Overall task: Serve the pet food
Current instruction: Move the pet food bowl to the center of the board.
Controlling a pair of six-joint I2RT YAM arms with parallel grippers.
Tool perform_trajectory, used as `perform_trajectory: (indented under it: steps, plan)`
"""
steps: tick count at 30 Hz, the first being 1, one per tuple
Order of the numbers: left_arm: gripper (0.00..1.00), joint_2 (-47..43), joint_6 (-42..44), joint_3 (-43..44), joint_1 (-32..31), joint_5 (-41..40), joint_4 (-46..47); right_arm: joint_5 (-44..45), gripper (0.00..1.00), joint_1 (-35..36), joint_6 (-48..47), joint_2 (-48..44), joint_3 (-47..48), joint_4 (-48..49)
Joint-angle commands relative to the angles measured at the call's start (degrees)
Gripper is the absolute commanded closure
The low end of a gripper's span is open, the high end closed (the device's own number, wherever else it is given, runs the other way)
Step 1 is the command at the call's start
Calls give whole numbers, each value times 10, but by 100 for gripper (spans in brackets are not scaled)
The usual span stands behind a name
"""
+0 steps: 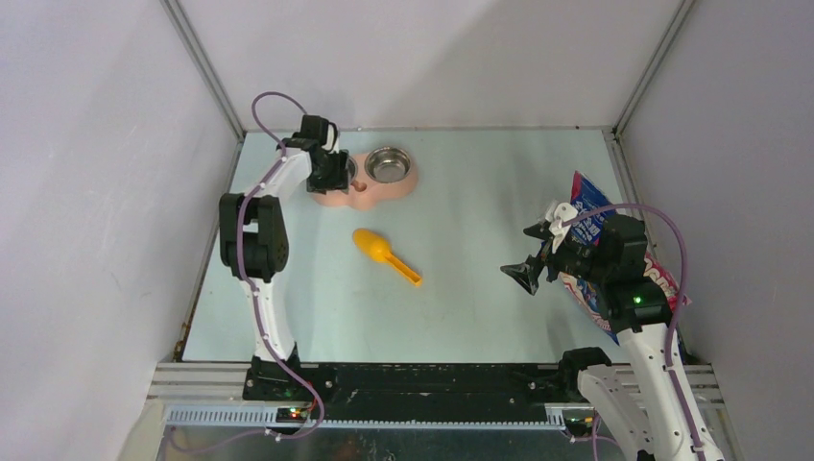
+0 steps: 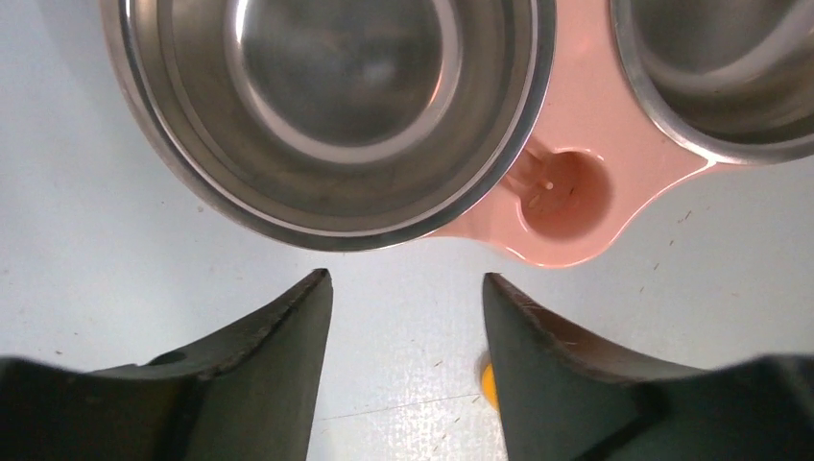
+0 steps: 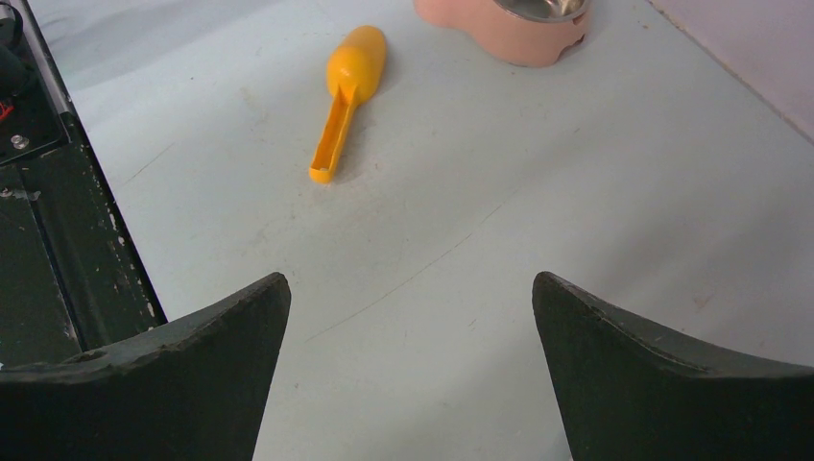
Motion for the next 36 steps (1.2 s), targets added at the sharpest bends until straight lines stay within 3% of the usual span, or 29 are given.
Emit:
perform_trajectory:
  steps: [1,5,15,23,30,36]
  plan:
    - [40,-19,-4,-6,-9,5,18,-4,0,1,4,-2,0,18]
    - [44,13,-12,9,-12,1,18,-4,0,2,4,0,0,18]
    - [43,64,-12,77,-30,-27,6,3,0,9,-3,4,0,16]
    - [40,42,-11,96,-34,-7,-12,4,0,8,-3,2,0,15]
    - [27,-97,40,-44,-56,43,8,3,0,7,-5,-2,0,13]
    - [18,-195,117,-140,-133,21,8,4,0,7,-5,-3,0,14]
